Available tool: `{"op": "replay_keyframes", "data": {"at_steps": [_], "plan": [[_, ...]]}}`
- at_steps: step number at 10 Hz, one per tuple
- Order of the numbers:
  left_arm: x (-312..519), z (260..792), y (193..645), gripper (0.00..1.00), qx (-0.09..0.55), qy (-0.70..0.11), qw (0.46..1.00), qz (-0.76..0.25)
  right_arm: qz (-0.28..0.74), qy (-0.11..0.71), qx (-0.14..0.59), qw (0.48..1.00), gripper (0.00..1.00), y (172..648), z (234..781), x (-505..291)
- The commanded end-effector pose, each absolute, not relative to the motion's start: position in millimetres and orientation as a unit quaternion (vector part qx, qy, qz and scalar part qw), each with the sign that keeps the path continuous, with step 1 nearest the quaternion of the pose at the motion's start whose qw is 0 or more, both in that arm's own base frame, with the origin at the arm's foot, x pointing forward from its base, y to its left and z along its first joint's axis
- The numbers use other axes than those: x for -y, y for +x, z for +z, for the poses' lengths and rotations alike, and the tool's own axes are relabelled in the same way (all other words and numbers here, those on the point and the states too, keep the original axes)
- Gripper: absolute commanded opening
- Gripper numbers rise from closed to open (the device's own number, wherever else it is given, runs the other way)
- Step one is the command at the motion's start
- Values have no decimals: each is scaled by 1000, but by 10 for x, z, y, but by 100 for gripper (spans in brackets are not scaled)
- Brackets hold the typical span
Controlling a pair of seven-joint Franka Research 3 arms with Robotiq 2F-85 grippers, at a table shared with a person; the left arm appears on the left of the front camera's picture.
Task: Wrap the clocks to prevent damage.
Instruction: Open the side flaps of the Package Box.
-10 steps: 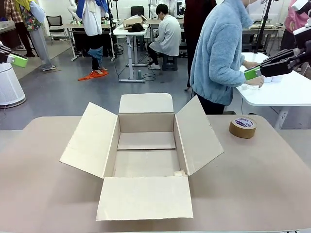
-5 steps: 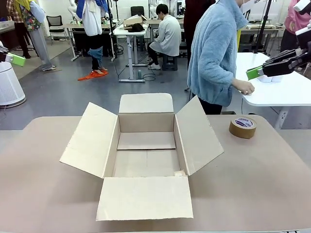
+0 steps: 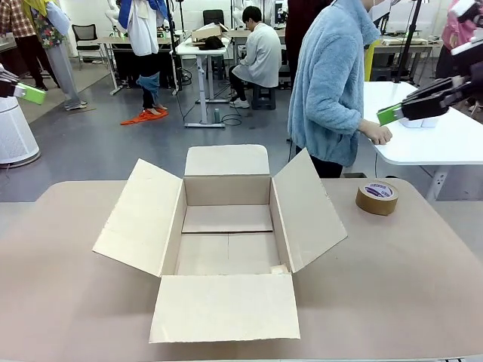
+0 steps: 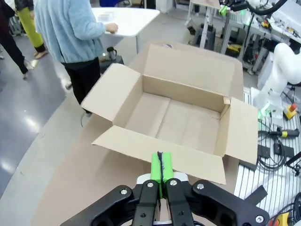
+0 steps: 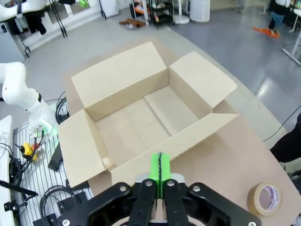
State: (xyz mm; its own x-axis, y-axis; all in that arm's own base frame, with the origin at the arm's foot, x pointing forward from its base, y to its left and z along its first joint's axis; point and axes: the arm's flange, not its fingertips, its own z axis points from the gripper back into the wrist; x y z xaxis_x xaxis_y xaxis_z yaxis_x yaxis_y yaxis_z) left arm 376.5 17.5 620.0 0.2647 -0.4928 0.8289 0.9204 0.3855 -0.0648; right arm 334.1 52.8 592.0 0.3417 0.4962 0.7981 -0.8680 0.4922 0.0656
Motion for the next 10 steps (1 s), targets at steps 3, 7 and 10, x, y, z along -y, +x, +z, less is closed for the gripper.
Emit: {"op": "replay_keyframes", "data": {"at_steps": [3,7,10], "plan": [[1077,6049,3604,0,202,-151,860,-444,342,133,205,908,1,3341,5638,-2045],[1616,5525,3731,0,172,-37,922,-344,187,-22,112,976,1,3666,5140,-2174],[1647,5465,3706,0,174,-38,919,-352,188,-33,131,973,1,3672,4971,-2019]]}}
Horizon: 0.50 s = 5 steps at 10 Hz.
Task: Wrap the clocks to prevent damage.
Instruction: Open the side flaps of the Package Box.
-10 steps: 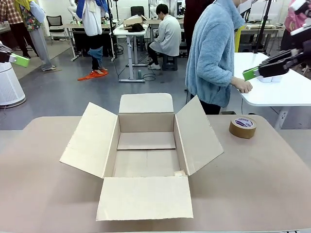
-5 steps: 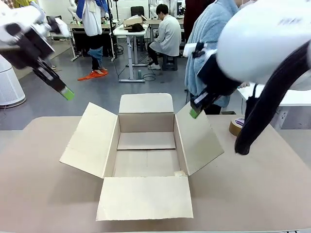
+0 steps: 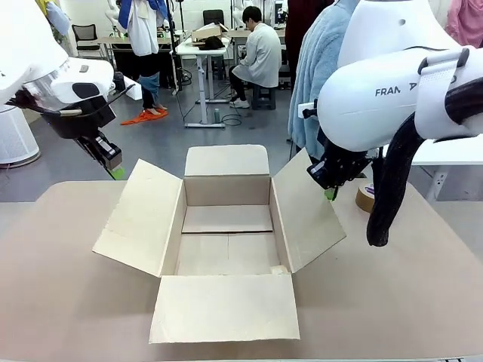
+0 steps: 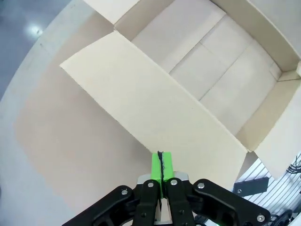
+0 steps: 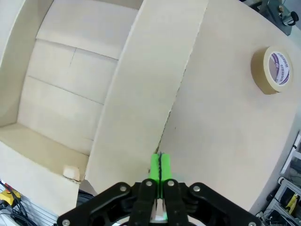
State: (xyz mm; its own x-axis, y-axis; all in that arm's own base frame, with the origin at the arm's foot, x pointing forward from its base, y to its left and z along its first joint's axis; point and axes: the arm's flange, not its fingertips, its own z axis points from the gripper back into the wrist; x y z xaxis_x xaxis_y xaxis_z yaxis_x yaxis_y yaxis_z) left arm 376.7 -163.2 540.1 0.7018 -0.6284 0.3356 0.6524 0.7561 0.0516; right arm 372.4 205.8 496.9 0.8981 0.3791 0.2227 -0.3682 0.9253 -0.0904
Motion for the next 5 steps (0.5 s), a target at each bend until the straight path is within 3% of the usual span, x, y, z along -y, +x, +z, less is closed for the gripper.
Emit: {"op": "replay_keyframes", "data": {"at_steps": [1,3,5], "plan": [[1647,5465,3706,0,174,-38,919,-352,188,-33,131,973,1,3672,4971,-2019],[1647,5465,3706,0,174,-38,919,-352,193,-22,121,973,1,3721,4990,-2045],[1730,5433,3738,1,171,-25,932,-318,102,-33,139,984,1,3540,5242,-2108]]}}
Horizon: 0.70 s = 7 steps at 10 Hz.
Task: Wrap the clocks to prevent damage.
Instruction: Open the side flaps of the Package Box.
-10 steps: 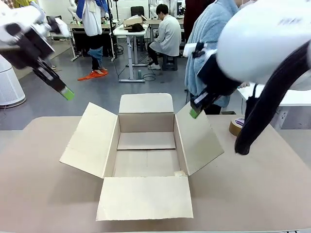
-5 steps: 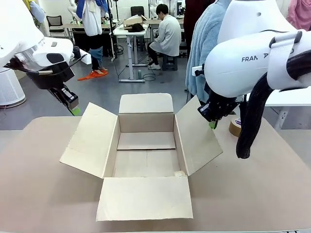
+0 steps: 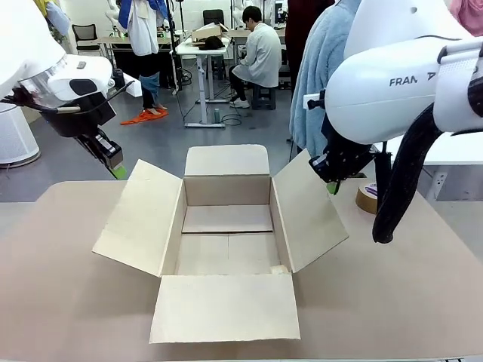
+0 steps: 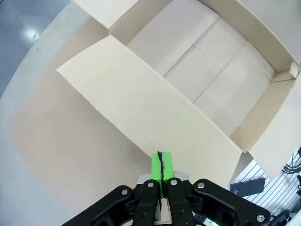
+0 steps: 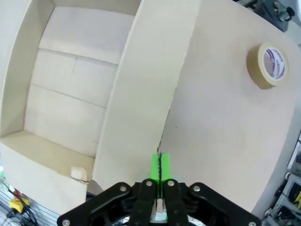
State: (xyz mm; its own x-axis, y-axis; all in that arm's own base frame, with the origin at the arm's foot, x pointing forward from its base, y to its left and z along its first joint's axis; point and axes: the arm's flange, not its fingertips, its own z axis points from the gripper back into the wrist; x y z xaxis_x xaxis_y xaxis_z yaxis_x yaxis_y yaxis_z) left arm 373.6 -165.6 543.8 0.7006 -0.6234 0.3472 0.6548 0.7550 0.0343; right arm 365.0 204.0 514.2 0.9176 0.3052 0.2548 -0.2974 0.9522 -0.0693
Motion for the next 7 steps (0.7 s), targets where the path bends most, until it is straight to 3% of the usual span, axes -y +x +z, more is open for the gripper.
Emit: {"op": "replay_keyframes", "data": {"at_steps": [1,3,7], "plan": [[1834,5406,3717,1,166,-2,943,-288,70,-46,135,987,1,3489,5260,-2205],[2057,5266,3719,1,153,44,964,-213,-10,-84,120,989,1,3483,5112,-2420],[2221,4947,3818,1,131,49,978,-156,-10,-65,121,990,1,3660,4778,-2535]]}}
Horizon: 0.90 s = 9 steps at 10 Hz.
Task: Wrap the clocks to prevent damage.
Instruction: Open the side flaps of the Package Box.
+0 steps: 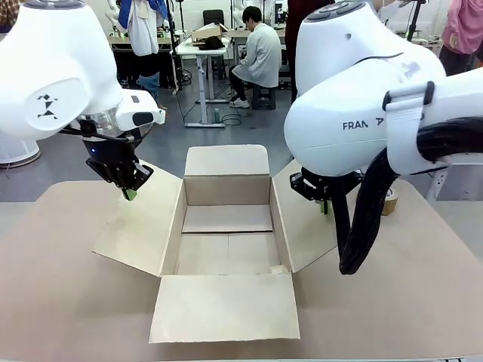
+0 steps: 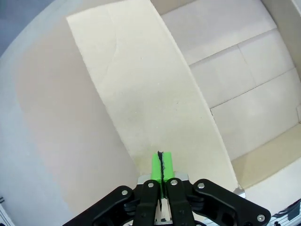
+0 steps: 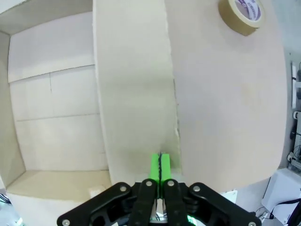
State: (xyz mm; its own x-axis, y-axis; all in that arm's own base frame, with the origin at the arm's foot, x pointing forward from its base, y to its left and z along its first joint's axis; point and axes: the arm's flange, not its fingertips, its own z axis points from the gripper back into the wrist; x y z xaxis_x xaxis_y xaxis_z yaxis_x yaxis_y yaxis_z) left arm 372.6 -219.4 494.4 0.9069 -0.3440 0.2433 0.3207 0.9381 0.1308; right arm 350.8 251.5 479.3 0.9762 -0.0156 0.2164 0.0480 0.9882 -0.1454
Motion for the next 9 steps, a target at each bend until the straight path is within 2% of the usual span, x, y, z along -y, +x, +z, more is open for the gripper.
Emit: {"op": "replay_keyframes", "data": {"at_steps": [1,6,9], "plan": [[2211,4881,3845,1,124,44,980,-151,-7,-61,126,990,1,3711,4702,-2511],[2056,4509,4024,1,90,47,987,-124,-35,-87,127,988,1,3881,4296,-2167],[1892,4188,4157,1,85,21,992,-95,-10,-88,127,988,1,3907,3781,-2073]]}}
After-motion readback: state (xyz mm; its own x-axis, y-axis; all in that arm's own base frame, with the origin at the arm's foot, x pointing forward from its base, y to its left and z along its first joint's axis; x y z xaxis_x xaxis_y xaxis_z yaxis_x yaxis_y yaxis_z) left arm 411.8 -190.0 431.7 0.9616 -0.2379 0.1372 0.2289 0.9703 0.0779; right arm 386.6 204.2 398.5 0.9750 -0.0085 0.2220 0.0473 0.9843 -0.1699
